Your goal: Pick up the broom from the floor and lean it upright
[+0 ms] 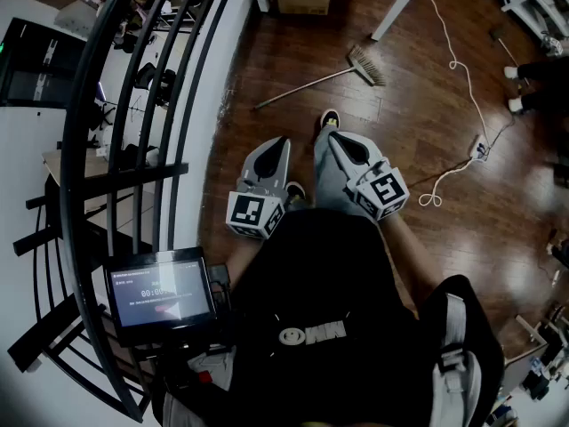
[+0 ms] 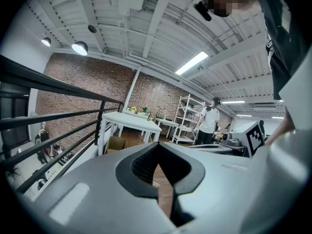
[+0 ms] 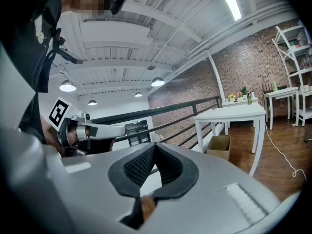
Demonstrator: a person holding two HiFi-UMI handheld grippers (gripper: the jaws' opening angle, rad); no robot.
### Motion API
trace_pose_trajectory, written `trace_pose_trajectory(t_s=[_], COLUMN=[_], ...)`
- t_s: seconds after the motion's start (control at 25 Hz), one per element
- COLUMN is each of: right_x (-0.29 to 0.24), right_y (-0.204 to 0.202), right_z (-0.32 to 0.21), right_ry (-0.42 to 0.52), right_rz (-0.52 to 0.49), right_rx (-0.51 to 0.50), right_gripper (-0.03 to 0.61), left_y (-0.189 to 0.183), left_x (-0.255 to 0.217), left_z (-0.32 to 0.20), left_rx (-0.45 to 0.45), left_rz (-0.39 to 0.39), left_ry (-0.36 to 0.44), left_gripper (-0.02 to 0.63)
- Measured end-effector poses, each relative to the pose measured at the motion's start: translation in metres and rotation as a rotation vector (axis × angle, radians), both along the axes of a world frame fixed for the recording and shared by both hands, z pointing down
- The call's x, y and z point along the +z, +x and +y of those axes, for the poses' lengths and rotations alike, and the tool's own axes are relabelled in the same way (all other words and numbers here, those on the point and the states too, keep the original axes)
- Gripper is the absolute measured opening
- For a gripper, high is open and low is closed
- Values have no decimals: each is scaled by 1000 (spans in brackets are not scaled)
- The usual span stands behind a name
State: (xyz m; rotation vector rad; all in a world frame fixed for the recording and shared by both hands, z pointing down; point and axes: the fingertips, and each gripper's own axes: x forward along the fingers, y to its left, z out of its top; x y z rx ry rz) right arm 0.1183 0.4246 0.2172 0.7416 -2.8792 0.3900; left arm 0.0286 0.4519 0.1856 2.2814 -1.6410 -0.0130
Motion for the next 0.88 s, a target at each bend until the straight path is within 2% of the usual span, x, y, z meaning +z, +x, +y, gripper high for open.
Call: trace_pose_trajectory(t_s=[0.2, 0.44, 0.52, 0.64, 0.72, 0.8, 0.88], right_x=[40, 81, 97, 155, 197, 236, 279], right_y=[-2, -23, -36, -54, -64, -67, -75], right_z=[-83, -231, -248, -269, -284, -286, -287], right_ry=[-43, -88, -108, -112, -62, -59, -107], right_rz=[59, 124, 188, 408, 539, 600, 636], right_rx=[-36, -147, -237, -439, -588, -726, -803], right_gripper=[3, 3, 3, 5, 5, 7, 128], left_y=[-4, -17, -28, -48, -61, -68, -74], left_x=[17, 49, 55, 75, 101, 140, 188], left_z=[-71, -192, -209, -242, -266, -278, -283], left_rx=[-19, -68, -111, -171, -190, -199, -195], left_rz=[-10, -41, -47, -53, -56, -34, -11], left_ry=[-27, -112, -132, -167, -207, -264, -335], left_gripper=[18, 18, 18, 18, 18, 18, 18])
